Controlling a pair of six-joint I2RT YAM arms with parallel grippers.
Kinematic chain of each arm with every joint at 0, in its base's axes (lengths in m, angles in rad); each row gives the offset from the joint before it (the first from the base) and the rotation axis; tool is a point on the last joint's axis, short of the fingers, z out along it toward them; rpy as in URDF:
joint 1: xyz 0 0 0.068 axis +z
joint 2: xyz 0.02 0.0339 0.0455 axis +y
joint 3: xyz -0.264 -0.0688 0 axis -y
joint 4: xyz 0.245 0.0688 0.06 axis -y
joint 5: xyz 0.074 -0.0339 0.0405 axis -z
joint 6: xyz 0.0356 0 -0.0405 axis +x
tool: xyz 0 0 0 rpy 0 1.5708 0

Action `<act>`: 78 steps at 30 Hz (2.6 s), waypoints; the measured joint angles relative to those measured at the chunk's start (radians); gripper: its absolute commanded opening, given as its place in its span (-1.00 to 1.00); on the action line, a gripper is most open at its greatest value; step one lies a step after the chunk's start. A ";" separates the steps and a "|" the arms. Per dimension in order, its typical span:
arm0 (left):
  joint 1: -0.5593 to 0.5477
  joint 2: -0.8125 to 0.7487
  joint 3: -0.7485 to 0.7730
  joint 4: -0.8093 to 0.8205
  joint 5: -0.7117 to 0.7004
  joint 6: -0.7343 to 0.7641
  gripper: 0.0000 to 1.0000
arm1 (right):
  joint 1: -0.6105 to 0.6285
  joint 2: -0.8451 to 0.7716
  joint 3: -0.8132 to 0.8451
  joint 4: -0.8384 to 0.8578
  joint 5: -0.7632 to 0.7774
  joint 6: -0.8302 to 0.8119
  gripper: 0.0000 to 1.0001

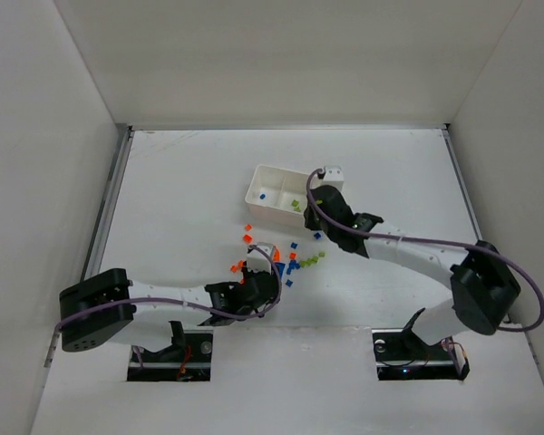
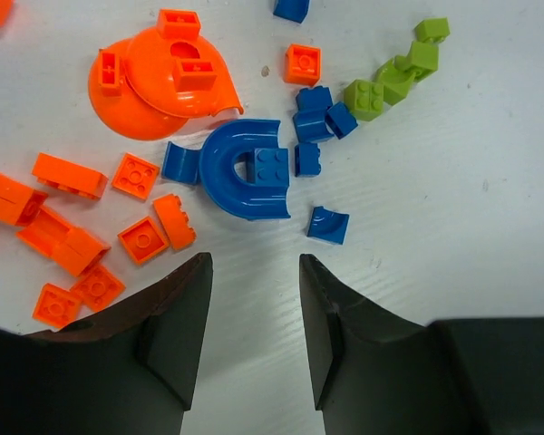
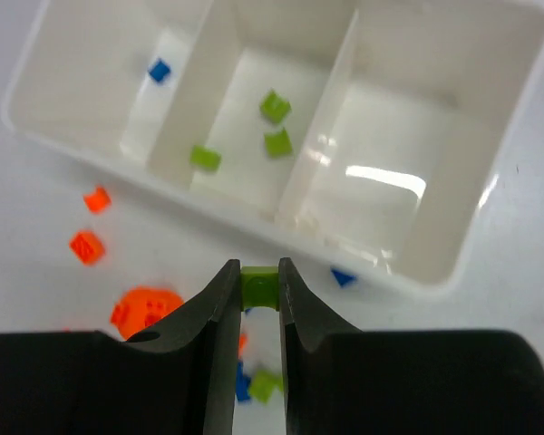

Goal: Sort the legos into containers by color

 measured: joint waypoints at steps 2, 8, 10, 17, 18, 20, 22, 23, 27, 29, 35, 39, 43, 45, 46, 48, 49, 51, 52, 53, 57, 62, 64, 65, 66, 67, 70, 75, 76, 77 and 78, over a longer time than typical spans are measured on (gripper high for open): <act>0.000 0.031 0.011 0.003 0.000 0.008 -0.20 | -0.045 0.066 0.055 0.047 -0.038 -0.025 -0.65; 0.006 0.047 0.018 0.013 0.000 0.023 -0.19 | -0.093 0.217 0.185 0.098 -0.099 -0.066 -0.55; 0.013 0.049 0.018 0.020 0.001 0.027 -0.18 | -0.097 0.257 0.219 0.107 -0.109 -0.071 -0.36; 0.035 0.072 0.022 0.041 0.014 0.042 -0.14 | -0.101 0.281 0.226 0.119 -0.116 -0.078 0.05; 0.038 0.076 0.022 0.045 0.019 0.045 -0.14 | -0.101 0.274 0.222 0.122 -0.114 -0.079 0.05; 0.040 0.087 0.024 0.050 0.029 0.051 -0.14 | -0.098 0.245 0.199 0.126 -0.111 -0.078 0.05; 0.045 0.107 0.032 0.057 0.036 0.059 -0.14 | -0.091 0.186 0.152 0.129 -0.097 -0.078 0.03; 0.046 0.118 0.036 0.064 0.035 0.063 -0.14 | -0.082 0.153 0.124 0.136 -0.089 -0.076 0.00; 0.056 0.155 0.060 0.090 0.050 0.075 -0.16 | -0.033 0.013 -0.002 0.156 -0.058 -0.055 -0.09; 0.063 0.169 0.067 0.102 0.053 0.082 -0.18 | -0.003 -0.044 -0.066 0.168 -0.047 -0.038 -0.10; 0.094 0.215 0.089 0.142 0.059 0.106 -0.35 | 0.086 -0.116 -0.259 0.168 -0.027 0.037 -0.08; 0.106 0.220 0.089 0.151 0.061 0.117 -0.31 | 0.145 -0.118 -0.357 0.143 -0.023 0.093 -0.07; 0.111 0.222 0.090 0.157 0.062 0.122 -0.23 | 0.182 -0.118 -0.406 0.125 -0.018 0.153 -0.02; 0.111 0.226 0.092 0.159 0.061 0.123 -0.21 | 0.188 -0.121 -0.414 0.123 -0.010 0.171 0.01; 0.111 0.230 0.098 0.158 0.062 0.123 -0.20 | 0.188 -0.126 -0.417 0.122 -0.003 0.182 0.02; 0.111 0.242 0.108 0.159 0.062 0.123 -0.20 | 0.188 -0.135 -0.418 0.124 0.004 0.193 0.02; 0.111 0.248 0.113 0.161 0.061 0.123 -0.20 | 0.188 -0.139 -0.418 0.124 0.006 0.197 0.02; 0.111 0.261 0.122 0.166 0.061 0.123 -0.21 | 0.188 -0.142 -0.418 0.124 0.010 0.201 0.02; 0.111 0.269 0.129 0.168 0.062 0.123 -0.24 | 0.188 -0.142 -0.418 0.124 0.011 0.204 0.02; 0.111 0.275 0.135 0.171 0.064 0.124 -0.27 | 0.188 -0.143 -0.419 0.124 0.011 0.208 0.02; 0.111 0.286 0.142 0.180 0.073 0.125 -0.52 | 0.188 -0.143 -0.419 0.124 0.013 0.212 0.01; 0.111 0.283 0.142 0.187 0.079 0.125 -0.67 | 0.188 -0.161 -0.426 0.124 0.016 0.215 0.01; 0.111 0.278 0.140 0.183 0.079 0.125 -0.70 | 0.188 -0.178 -0.432 0.121 0.018 0.215 0.01; 0.112 0.272 0.137 0.180 0.079 0.125 -0.71 | 0.188 -0.184 -0.433 0.119 0.018 0.216 0.01; 0.113 0.264 0.134 0.178 0.079 0.125 -0.71 | 0.188 -0.192 -0.433 0.118 0.018 0.216 0.01; 0.113 0.254 0.130 0.170 0.079 0.125 -0.71 | 0.188 -0.202 -0.433 0.118 0.018 0.216 0.01; 0.113 0.207 0.119 0.153 0.079 0.125 -0.73 | 0.188 -0.227 -0.433 0.118 0.018 0.216 0.01; 0.113 0.110 0.089 0.120 0.079 0.121 -0.67 | 0.188 -0.230 -0.433 0.118 0.019 0.215 0.01; 0.114 0.093 0.084 0.115 0.079 0.121 -0.61 | 0.188 -0.229 -0.433 0.118 0.019 0.215 0.01; 0.118 0.073 0.077 0.109 0.079 0.117 -0.52 | 0.188 -0.227 -0.433 0.118 0.019 0.214 0.01; 0.124 0.058 0.074 0.104 0.080 0.113 -0.44 | 0.188 -0.222 -0.433 0.118 0.019 0.214 0.01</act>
